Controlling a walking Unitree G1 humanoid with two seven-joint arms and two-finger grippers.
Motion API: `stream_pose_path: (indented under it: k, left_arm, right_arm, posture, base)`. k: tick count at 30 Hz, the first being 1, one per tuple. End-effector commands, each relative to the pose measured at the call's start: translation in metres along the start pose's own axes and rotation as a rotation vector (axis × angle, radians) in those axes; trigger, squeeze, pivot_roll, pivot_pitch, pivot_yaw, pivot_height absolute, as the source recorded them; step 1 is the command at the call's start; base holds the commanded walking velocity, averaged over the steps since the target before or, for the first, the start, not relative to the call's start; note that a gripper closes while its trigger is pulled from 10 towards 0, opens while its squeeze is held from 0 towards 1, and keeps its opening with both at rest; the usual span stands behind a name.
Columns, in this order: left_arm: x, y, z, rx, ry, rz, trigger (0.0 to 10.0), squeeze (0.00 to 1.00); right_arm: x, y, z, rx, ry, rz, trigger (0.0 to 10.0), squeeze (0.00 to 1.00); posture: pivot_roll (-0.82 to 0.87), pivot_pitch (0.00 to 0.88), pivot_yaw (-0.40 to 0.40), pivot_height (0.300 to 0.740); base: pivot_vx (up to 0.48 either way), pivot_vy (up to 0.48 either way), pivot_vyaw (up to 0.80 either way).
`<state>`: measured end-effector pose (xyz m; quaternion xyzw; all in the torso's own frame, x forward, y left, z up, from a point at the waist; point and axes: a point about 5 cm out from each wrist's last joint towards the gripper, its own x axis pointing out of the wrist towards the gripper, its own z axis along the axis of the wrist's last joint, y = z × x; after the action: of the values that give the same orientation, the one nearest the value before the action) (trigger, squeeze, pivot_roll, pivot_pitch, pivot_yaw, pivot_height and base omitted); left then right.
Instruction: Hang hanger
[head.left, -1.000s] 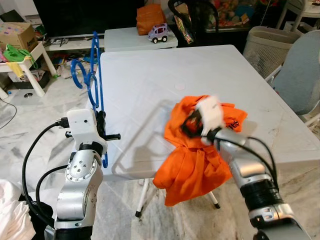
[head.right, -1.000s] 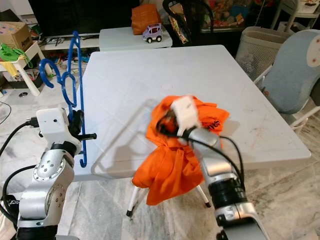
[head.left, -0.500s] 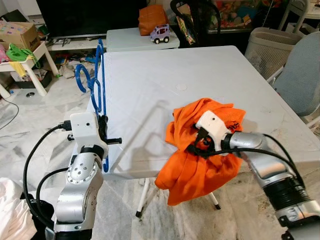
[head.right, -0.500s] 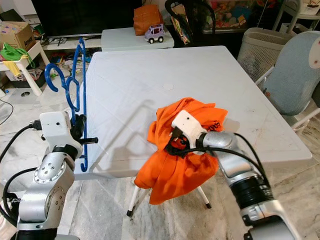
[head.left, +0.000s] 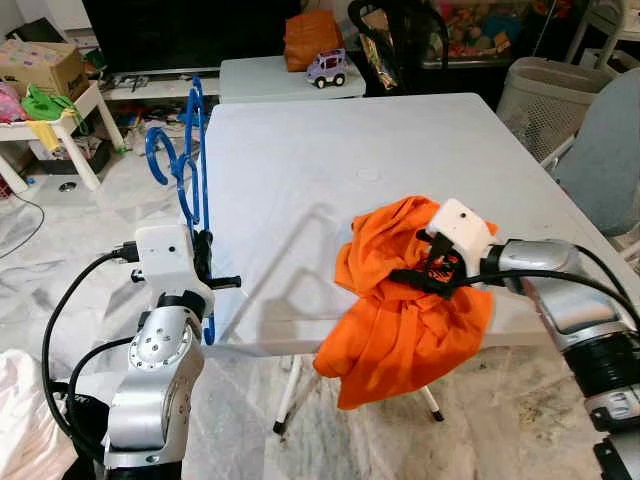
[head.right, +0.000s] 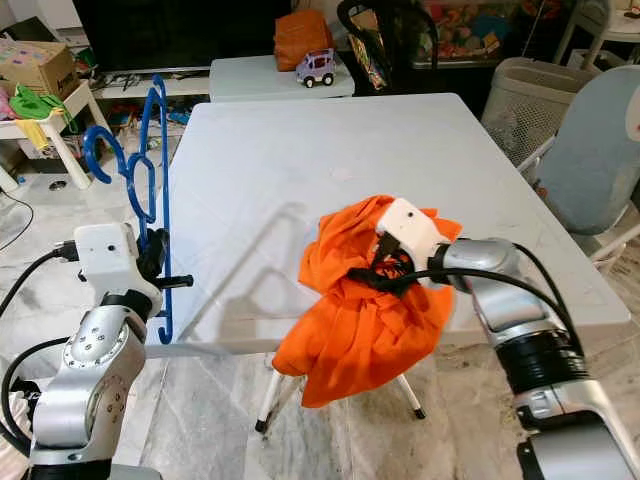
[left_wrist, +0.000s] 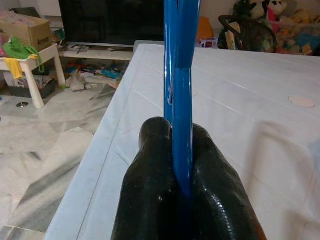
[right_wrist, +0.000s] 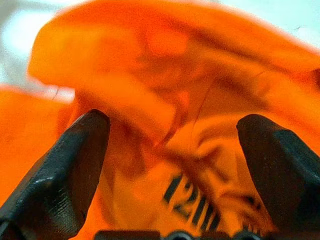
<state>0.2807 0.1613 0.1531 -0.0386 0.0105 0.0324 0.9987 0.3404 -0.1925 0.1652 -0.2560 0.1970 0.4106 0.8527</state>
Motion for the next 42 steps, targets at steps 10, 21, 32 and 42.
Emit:
stream_pose_path:
  k: [10,21,32,42]
  left_arm:
    - [-0.002,0.000,0.005,0.004,-0.012,-0.009,10.0,0.00]
    - [-0.002,-0.001,0.006,-0.005,-0.014,-0.011,10.0,0.00]
    - [-0.004,0.000,0.006,-0.015,-0.007,-0.006,10.0,0.00]
    - [-0.004,0.000,0.007,-0.015,-0.008,-0.006,10.0,0.00]
  right_arm:
    - [-0.030,-0.014,-0.004,0.004,0.001,0.056,10.0,0.00]
    - [-0.017,0.012,-0.018,0.220,-0.116,0.222,10.0,0.00]
    - [0.015,0.038,-0.047,0.387,-0.067,0.237,10.0,0.00]
    - [0.046,0.026,-0.052,0.450,0.020,-0.032,10.0,0.00]
  posture:
    - [-0.04,0.000,0.011,0.740]
    - [-0.04,0.000,0.012,0.740]
    - [-0.03,0.000,0.005,0.740]
    - [-0.02,0.000,0.000,0.740]
  base:
    - [0.000,0.000,0.00]
    - [0.000,0.000,0.00]
    - [0.000,0.000,0.00]
    - [0.000,0.000,0.00]
